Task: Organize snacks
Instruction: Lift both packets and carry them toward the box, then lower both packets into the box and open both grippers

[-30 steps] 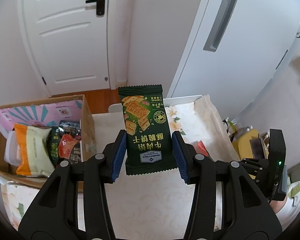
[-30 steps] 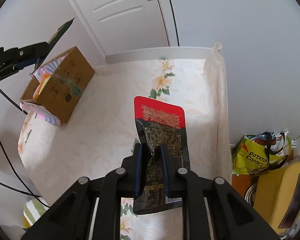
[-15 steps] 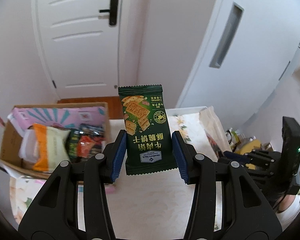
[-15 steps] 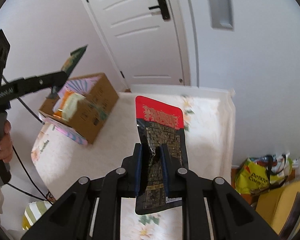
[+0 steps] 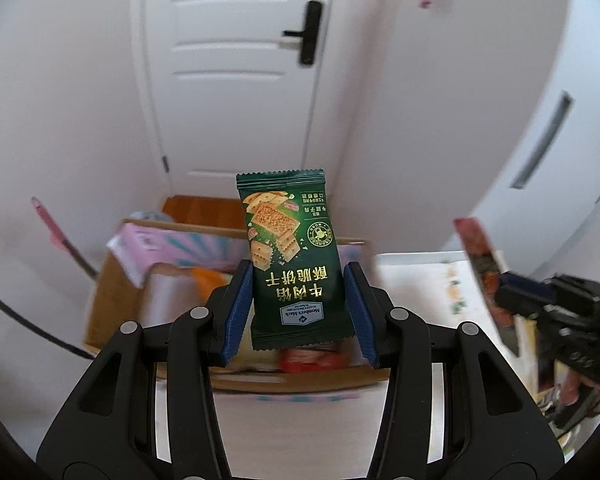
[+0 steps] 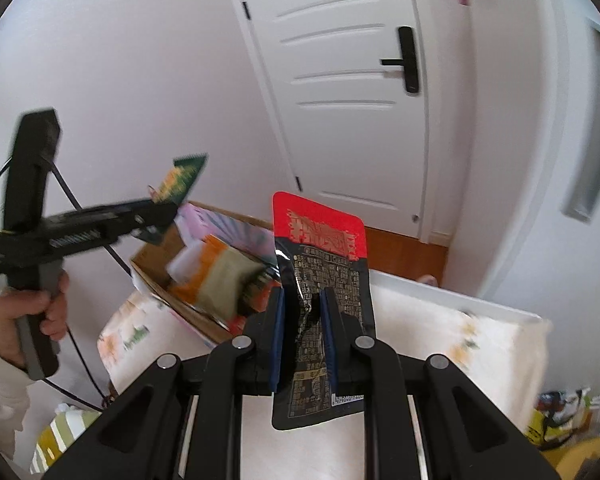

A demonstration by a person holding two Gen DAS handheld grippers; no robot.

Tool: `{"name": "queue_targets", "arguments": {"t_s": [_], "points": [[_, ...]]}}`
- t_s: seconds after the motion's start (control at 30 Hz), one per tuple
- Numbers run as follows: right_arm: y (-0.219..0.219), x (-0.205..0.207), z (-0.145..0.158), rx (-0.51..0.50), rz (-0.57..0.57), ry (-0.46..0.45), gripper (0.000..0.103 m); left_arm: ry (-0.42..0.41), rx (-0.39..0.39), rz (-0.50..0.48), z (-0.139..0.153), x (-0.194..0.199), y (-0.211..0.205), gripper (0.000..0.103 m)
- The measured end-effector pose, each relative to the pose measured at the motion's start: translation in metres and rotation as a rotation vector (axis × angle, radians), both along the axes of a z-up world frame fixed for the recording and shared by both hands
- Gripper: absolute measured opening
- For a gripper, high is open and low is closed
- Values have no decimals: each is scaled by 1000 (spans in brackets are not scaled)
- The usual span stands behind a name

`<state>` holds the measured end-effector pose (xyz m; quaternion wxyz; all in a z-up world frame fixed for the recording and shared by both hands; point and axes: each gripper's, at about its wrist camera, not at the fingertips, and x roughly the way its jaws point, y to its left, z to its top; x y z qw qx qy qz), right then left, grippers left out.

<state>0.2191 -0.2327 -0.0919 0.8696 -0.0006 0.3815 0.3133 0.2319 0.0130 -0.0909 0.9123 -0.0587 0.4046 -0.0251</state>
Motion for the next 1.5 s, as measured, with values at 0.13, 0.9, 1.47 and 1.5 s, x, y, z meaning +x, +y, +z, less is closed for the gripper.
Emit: {"name": "queue_targets", "arguments": {"t_s": [0.13,0.9,1.47,1.5], "points": [[42,10,-2,10,29,6,16,68,-1,20,-24,13,43,42],[145,56,-46,-56,35,136,16,130,36,9,-52,0,100,101],[145,55,-62,-119,-89,177,82,99,62,7,-40,-13,100,101],[144,53,-59,-122,-98,170,83,92,63,5,-37,-15,99,101]]}}
